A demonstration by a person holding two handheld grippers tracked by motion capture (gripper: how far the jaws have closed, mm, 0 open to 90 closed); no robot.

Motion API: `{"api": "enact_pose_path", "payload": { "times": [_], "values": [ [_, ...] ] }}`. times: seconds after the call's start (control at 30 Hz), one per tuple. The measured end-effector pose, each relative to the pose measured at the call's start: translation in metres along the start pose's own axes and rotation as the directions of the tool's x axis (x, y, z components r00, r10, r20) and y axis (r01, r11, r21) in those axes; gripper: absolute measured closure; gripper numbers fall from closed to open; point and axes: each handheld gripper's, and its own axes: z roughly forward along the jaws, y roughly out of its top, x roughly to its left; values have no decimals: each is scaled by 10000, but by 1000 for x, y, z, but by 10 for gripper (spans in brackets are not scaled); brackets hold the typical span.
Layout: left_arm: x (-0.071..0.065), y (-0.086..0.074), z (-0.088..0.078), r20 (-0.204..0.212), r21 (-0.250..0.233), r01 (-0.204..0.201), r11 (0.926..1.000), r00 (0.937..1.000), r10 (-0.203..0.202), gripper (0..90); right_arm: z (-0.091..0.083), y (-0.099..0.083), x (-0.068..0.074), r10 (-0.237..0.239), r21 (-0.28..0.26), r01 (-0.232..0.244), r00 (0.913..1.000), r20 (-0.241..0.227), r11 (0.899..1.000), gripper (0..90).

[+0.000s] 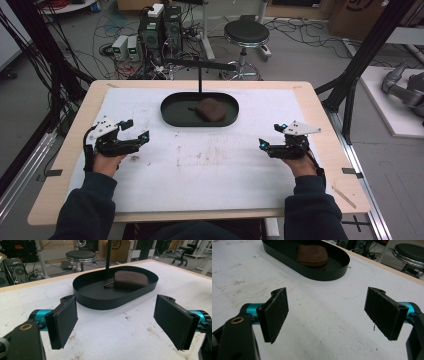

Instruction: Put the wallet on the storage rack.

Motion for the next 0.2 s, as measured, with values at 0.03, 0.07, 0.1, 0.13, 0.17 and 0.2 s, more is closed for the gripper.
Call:
{"api": "enact_pose_path", "payload": {
  "times": [0.03,0.07,0.1,0.13,0.17,0.2],
  "values": [
    [0,0,0,2,-2,2,10000,10000,-2,190,0,0,0,8,13,-8,10000,61,10000,197],
    [0,0,0,-10,0,9,10000,10000,-9,190,0,0,0,-6,-22,6,9999,116,10000,197],
    [0,0,1,-8,0,31,10000,10000,-31,190,-1,0,-1,-55,-5,55,9999,117,10000,197],
    [0,-1,1,-18,18,23,10000,10000,-23,190,-1,-1,-1,-35,-17,35,9999,115,10000,197],
    [1,-1,2,-31,12,54,10000,10000,-54,190,0,-1,-1,-34,7,34,9999,164,10000,197],
    [1,-1,2,-34,51,19,10000,10000,-19,190,0,-2,-2,-90,24,89,9998,175,10000,197]
  ]
}}
